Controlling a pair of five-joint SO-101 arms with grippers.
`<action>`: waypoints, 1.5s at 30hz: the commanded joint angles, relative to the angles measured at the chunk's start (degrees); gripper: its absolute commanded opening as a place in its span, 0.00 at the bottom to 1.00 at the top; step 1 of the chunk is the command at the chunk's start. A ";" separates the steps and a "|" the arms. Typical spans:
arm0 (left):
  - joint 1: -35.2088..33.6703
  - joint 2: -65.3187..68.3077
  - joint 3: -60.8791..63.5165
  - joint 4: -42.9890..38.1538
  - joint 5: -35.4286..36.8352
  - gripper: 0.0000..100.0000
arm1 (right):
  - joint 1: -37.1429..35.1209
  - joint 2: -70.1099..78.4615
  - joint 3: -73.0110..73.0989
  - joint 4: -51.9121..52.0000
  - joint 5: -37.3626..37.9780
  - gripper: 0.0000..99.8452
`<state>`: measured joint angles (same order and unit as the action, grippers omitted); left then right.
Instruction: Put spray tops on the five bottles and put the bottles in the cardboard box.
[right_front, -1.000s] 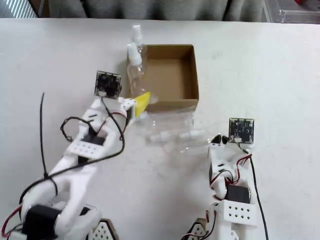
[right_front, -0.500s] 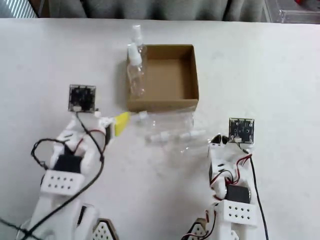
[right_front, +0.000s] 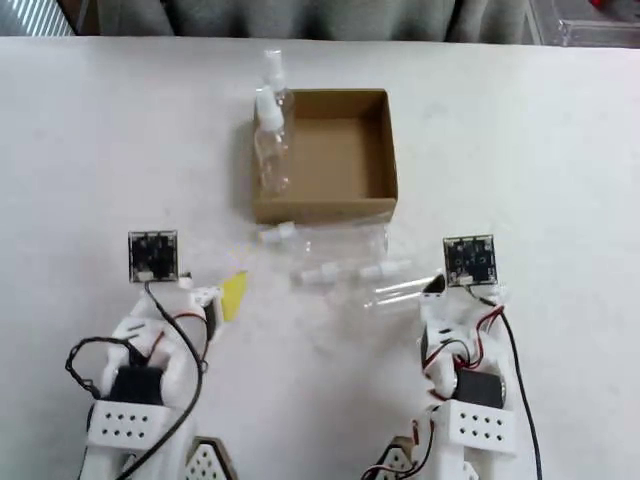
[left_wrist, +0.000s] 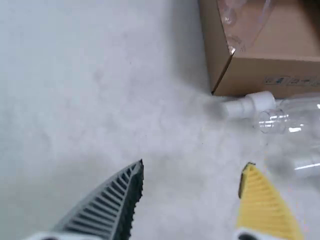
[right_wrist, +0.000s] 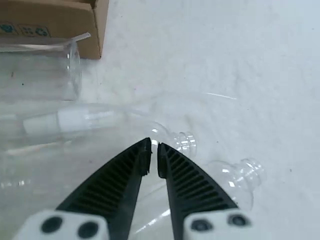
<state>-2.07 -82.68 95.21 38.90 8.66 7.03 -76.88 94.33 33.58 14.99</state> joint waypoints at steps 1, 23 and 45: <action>-0.13 -3.30 -0.18 -0.26 0.62 0.17 | 3.47 0.31 -2.20 2.59 0.35 0.02; 5.41 -5.14 -24.00 16.62 -14.59 0.02 | 41.45 0.75 -7.12 3.65 6.59 0.02; 35.30 38.20 -45.89 3.60 -15.38 0.10 | 53.93 16.04 -20.75 -12.88 6.51 0.02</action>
<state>30.64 -49.19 53.27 47.69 -6.46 59.08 -69.41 81.76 23.82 21.23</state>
